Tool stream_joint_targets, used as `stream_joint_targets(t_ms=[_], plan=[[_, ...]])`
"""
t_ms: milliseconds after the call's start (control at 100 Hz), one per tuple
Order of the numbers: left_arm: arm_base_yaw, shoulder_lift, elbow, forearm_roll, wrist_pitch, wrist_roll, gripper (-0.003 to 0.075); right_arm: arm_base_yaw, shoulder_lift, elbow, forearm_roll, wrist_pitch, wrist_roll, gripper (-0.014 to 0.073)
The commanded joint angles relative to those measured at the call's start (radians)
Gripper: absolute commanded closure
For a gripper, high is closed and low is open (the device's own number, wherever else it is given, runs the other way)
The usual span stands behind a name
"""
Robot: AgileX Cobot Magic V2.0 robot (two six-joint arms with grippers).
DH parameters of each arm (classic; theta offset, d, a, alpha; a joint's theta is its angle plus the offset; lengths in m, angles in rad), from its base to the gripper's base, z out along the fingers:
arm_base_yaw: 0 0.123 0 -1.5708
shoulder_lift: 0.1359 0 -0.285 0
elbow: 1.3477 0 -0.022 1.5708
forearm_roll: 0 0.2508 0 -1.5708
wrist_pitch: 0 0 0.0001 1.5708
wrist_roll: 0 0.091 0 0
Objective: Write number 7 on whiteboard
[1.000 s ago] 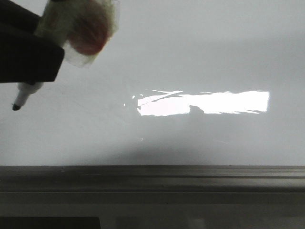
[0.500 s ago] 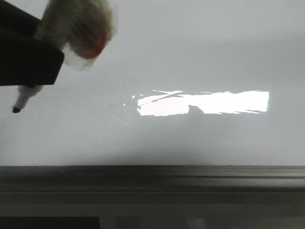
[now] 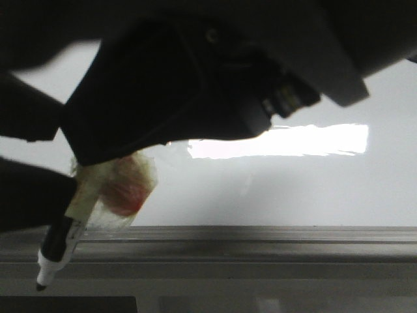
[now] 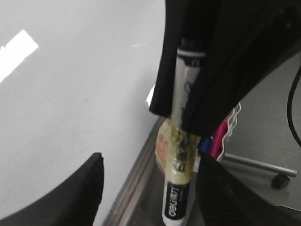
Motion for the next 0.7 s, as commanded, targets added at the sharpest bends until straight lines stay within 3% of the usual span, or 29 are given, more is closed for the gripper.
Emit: stream_joint_targets(t_ms=[0,220,410,690], plan=[[-0.006,-0.019,-0.016,-0.019,-0.051,-0.005,0.0311,-0.003,-0.016,-0.025,0.017,-0.056,-0.009,0.0657],[0.012,-0.155,-0.027,-0.032,-0.003,-0.006,0.0311,-0.003,-0.016,-0.025,0.052,-0.036,-0.009,0.0657],[0.116,-0.342,-0.027,-0.032,0.124,-0.039,0.0311,-0.029,-0.016,-0.054,0.054,-0.009,-0.009,0.0657],[0.261,-0.469,-0.025,-0.059,0.042,-0.080,0.0312,-0.162,0.003,-0.215,0.054,0.001,-0.009,0.0657]])
